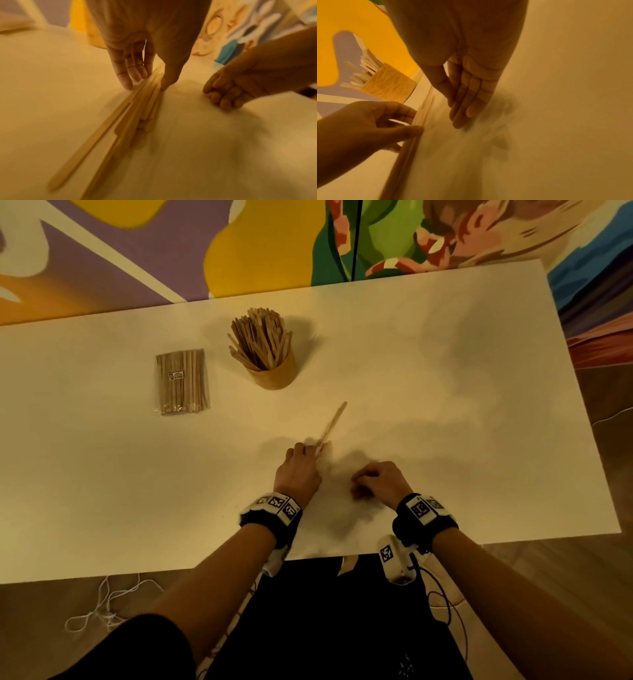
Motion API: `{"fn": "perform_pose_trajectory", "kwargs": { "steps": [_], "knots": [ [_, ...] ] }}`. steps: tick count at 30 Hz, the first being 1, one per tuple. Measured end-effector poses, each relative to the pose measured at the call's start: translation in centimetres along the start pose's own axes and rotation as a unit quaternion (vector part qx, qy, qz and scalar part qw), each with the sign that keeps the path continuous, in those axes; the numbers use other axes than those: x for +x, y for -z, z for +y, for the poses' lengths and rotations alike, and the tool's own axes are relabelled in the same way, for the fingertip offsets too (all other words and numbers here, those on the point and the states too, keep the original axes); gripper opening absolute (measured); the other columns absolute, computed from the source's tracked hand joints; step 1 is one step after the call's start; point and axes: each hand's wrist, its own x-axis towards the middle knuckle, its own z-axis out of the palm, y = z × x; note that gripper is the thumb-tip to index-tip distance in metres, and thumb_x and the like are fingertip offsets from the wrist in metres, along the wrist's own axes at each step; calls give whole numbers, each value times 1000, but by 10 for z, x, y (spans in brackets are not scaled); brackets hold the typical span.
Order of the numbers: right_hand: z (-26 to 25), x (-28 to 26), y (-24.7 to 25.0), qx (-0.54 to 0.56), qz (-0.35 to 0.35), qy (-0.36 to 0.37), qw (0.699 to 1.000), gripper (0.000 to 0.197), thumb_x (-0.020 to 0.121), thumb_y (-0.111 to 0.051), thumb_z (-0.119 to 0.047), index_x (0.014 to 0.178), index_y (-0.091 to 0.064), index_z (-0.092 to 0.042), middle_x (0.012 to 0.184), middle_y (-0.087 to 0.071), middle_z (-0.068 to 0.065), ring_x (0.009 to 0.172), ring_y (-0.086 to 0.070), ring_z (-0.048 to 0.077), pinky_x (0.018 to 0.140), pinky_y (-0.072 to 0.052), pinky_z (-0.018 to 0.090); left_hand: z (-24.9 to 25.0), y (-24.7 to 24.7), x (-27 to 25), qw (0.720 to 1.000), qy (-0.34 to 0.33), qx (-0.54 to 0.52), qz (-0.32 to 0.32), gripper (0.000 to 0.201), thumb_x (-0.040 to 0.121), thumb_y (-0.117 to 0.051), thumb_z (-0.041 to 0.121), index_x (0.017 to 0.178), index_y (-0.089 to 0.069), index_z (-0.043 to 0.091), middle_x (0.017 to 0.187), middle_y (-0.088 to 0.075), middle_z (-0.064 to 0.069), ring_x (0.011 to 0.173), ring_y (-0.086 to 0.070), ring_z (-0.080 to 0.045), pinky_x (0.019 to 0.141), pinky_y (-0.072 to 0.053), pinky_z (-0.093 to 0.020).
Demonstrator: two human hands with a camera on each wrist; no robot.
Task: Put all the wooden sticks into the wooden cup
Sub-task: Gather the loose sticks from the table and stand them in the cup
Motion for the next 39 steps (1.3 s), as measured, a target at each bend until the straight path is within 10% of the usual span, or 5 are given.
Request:
{"fn": "perform_pose_trajectory", "kwargs": {
  "steps": [7, 15, 20, 39],
  "knots": [
    [0, 7, 18, -15, 6, 27, 999, 18, 87, -59, 2, 74, -70, -5, 77, -71, 24, 69, -69, 34, 72, -60, 42, -11, 7, 12, 986, -77, 149, -22, 30, 90, -48, 6, 120, -47, 3, 121, -48, -14, 109, -50, -32, 65, -44, -36],
    [2, 6, 21, -8, 5, 13, 1000, 16, 87, -61, -1, 75, -69, -5, 74, -71, 19, 64, -68, 30, 66, -58, 35, -43, -3, 7, 967, -207, 134, 63, 29, 89, -49, 4, 118, -52, 4, 103, -57, -16, 88, -56, -34, 71, -55, -42],
    [5, 3, 27, -10, 4, -3, 1000, 16, 87, -61, 0, 75, -70, -5, 73, -70, 18, 62, -68, 27, 60, -56, 30, -45, 2, 7, 972, -208, 100, 45, 38, 91, -24, 14, 117, -50, 4, 105, -56, -18, 89, -56, -34, 72, -54, -44],
    [-52, -3, -4, 123, 2, 32, 992, 20, 96, -51, -11, 91, -66, 2, 78, -70, 20, 63, -66, 29, 59, -49, 31, -48, 70, 12, 960, -96, -248, -89, 17, 104, -37, 24, 95, -44, 12, 76, -53, -7, 63, -44, -22, 62, -39, -38]
  ]
}}
